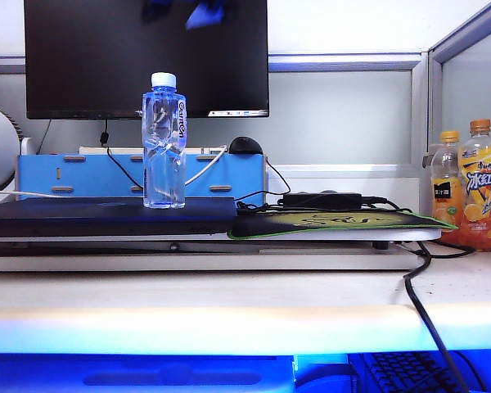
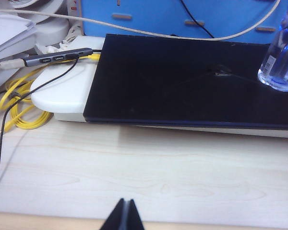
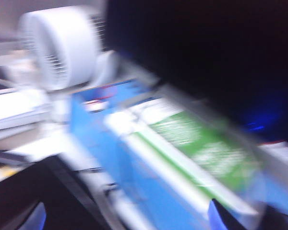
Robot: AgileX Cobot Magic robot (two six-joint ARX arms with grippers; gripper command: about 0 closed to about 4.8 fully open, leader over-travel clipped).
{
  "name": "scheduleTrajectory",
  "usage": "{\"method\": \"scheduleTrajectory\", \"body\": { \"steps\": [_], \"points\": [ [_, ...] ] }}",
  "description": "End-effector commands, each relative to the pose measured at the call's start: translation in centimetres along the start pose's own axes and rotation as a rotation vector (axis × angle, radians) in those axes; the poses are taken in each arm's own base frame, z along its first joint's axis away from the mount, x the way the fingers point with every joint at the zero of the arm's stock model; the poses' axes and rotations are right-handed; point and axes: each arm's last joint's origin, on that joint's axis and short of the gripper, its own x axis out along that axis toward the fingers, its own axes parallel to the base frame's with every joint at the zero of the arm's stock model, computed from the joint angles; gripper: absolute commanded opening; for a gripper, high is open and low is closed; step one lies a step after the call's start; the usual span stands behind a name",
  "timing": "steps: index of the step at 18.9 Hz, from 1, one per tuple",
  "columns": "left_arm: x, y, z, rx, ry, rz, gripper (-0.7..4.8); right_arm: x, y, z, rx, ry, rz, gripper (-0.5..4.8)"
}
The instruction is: Pick up the mineral water bottle and place it on the laptop.
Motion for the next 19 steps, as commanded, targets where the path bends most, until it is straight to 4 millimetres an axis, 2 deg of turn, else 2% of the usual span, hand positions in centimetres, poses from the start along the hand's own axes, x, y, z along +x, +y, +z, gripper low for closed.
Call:
{"method": "scheduleTrajectory", "body": {
  "steps": [1,2,3,4,5,6,7,8,9,10,12,15,19],
  "points": [
    [0.0,0.0,0.0,0.002,-0.003,-0.004,-0.02,-4.2,-1.6,4.6,-0.014,-0.034,-0.203,0.82],
    [0.0,0.0,0.0,0.001,-0.003,-0.004,-0.02,-6.7,-2.3,6.7,-0.022,-0.049,-0.277,0.30],
    [0.0,0.0,0.0,0.002,-0.003,-0.004,-0.02,-9.4,-2.8,8.5,-0.017,-0.071,-0.302,0.26],
    [0.0,0.0,0.0,0.001,-0.003,-0.004,-0.02,-11.4,-3.0,9.8,-0.014,-0.096,-0.308,-0.01],
    [0.0,0.0,0.0,0.002,-0.003,-0.004,-0.02,-14.7,-3.4,11.6,-0.009,-0.140,-0.320,-0.01],
    [0.0,0.0,0.0,0.001,-0.003,-0.004,-0.02,-19.6,-3.8,13.9,-0.005,-0.205,-0.337,-0.01],
    [0.0,0.0,0.0,0.002,-0.003,-0.004,-0.02,-21.8,-4.0,14.7,-0.007,-0.234,-0.345,-0.01],
    [0.0,0.0,0.0,0.002,-0.003,-0.004,-0.02,-25.6,-4.2,15.9,-0.016,-0.279,-0.361,-0.01],
    [0.0,0.0,0.0,0.001,-0.003,-0.004,-0.02,-28.2,-4.3,16.6,-0.018,-0.312,-0.371,-0.01],
    [0.0,0.0,0.0,0.002,-0.003,-0.004,-0.02,-30.5,-4.4,17.0,-0.015,-0.339,-0.378,-0.01],
    [0.0,0.0,0.0,0.001,-0.003,-0.004,-0.02,-37.1,-4.3,17.6,-0.009,-0.392,-0.390,-0.01],
    [0.0,0.0,0.0,0.002,-0.003,-0.004,-0.02,-42.6,-4.1,17.1,-0.009,-0.390,-0.388,-0.01],
    [0.0,0.0,0.0,0.002,-0.003,-0.004,-0.02,-48.5,-3.5,15.6,-0.010,-0.362,-0.390,-0.01]
  ]
}}
